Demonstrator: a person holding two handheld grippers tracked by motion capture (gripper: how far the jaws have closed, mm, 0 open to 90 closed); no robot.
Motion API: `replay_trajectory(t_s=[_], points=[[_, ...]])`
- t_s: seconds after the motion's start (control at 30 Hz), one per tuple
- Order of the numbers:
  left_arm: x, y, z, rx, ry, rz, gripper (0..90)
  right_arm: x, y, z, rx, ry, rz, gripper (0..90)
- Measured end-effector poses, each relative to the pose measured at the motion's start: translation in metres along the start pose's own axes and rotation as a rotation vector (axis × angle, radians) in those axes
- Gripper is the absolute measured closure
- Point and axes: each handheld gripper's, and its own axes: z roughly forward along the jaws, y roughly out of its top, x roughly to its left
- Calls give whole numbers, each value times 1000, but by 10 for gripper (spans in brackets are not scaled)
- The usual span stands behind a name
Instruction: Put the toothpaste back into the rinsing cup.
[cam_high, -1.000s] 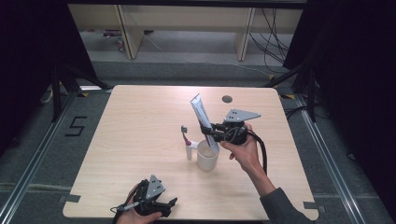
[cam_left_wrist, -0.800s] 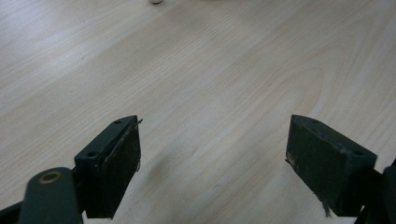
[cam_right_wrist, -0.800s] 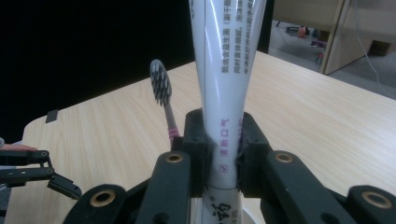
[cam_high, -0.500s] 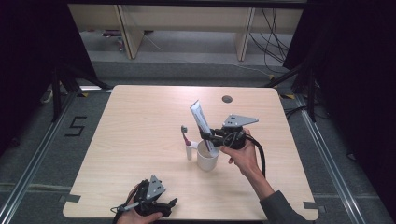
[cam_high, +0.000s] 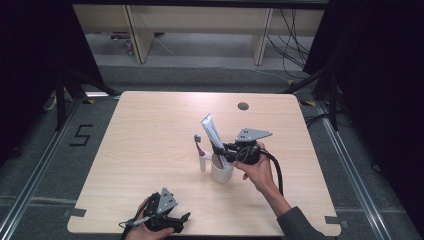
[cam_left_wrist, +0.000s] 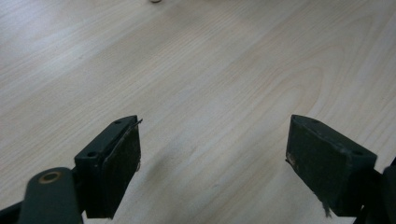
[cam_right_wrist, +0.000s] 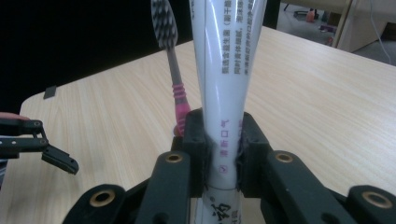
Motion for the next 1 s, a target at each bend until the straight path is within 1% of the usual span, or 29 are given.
replay_trajectory(t_s=[0.03,0.07,0.1,0.13,0.17,0.23,0.27,0.3,0.33,0.37,0.4,0.43,0.47,0.5,0.57,0.6,0.63,0.67,0.7,0.73,0.77,0.8,0.83,0.9,0.97,1.0], points=[[0,0,0,0,0,0,177,2,-1,1,-2,6,17,773],[0,0,0,0,1,0,177,2,-2,2,2,2,5,773],[0,0,0,0,1,-1,176,2,-3,2,9,11,15,772],[0,0,0,0,1,-1,176,2,-3,4,-1,15,6,772],[0,0,0,0,0,1,176,4,-4,2,18,17,25,772],[0,0,0,0,0,1,176,4,-5,3,23,4,25,772],[0,0,0,0,1,-1,176,3,-6,3,24,12,-1,772],[0,0,0,1,1,1,177,2,-6,4,21,-1,-26,772],[0,0,0,1,0,1,177,5,-8,4,23,2,9,772],[0,0,0,1,0,1,176,5,-8,3,47,13,-1,771],[0,0,0,0,0,1,176,6,-10,4,49,11,11,771],[0,0,1,1,0,3,177,6,-10,3,47,2,-12,771],[0,0,1,1,1,2,176,6,-10,4,42,19,-14,770],[0,0,0,1,0,0,176,6,-10,4,52,27,-10,770],[0,0,0,1,0,3,176,5,-9,4,54,22,-31,770],[0,0,0,0,-1,4,177,6,-9,3,65,14,-30,769],[0,0,0,1,1,0,176,6,-9,3,66,14,-31,769],[0,0,0,1,1,0,176,6,-9,3,72,14,-19,769],[0,0,0,1,0,0,176,6,-9,3,67,21,-17,769],[0,0,0,1,0,2,177,6,-9,3,73,21,-21,768],[0,0,0,1,1,2,176,7,-9,2,88,11,-21,768],[0,0,0,1,0,0,176,7,-9,2,89,9,-28,768],[0,0,0,1,1,2,176,6,-10,1,78,-4,-41,769],[0,0,0,1,-1,2,176,8,-10,1,94,9,-34,770],[0,0,0,1,1,1,176,8,-10,0,90,5,-49,770],[0,0,0,2,1,1,176,8,-10,0,97,11,-50,770]])
